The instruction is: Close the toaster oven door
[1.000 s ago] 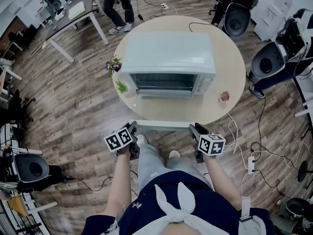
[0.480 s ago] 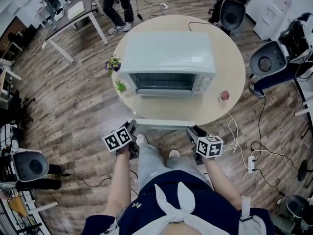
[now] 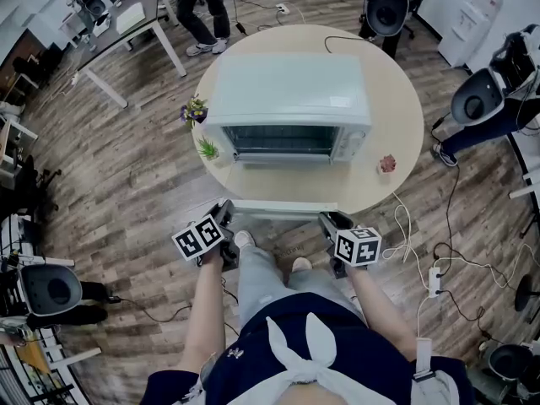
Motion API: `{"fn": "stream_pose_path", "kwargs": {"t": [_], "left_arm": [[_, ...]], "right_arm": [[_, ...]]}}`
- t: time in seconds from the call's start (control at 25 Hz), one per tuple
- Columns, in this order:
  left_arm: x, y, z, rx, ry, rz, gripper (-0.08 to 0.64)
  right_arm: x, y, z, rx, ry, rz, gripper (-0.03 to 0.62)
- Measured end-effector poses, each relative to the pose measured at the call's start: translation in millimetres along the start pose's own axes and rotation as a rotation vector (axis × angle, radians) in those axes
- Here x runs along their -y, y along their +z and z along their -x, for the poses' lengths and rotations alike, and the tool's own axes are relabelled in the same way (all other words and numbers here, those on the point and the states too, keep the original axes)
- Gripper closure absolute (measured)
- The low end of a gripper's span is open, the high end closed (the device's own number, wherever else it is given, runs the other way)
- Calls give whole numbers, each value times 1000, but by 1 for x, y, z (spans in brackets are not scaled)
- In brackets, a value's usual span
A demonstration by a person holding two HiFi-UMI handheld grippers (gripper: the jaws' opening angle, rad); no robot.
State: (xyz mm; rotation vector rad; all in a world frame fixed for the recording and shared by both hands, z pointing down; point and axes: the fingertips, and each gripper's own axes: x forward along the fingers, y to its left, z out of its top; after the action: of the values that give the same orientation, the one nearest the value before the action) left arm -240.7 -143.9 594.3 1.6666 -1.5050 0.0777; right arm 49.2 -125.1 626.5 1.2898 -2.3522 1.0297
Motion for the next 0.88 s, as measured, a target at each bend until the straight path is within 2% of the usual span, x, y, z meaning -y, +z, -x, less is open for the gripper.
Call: {"fn": "stream_pose_path", "kwargs": {"t": [0.16,0.44,0.72,0.88], "left_arm": [[1,1,0,0,0,-1,390],[4,6,2,17,-4,-15,390],[7,12,5,47,24,-117,390],[12,18,11,79,13,-123,390]], "right_arm": [[-3,3,-1,-3,9,21,482],[-5,7,-1,8,17,19,486],[-6,13,1,19,29,6,486],[-9,15,4,18,23,4,486]]}}
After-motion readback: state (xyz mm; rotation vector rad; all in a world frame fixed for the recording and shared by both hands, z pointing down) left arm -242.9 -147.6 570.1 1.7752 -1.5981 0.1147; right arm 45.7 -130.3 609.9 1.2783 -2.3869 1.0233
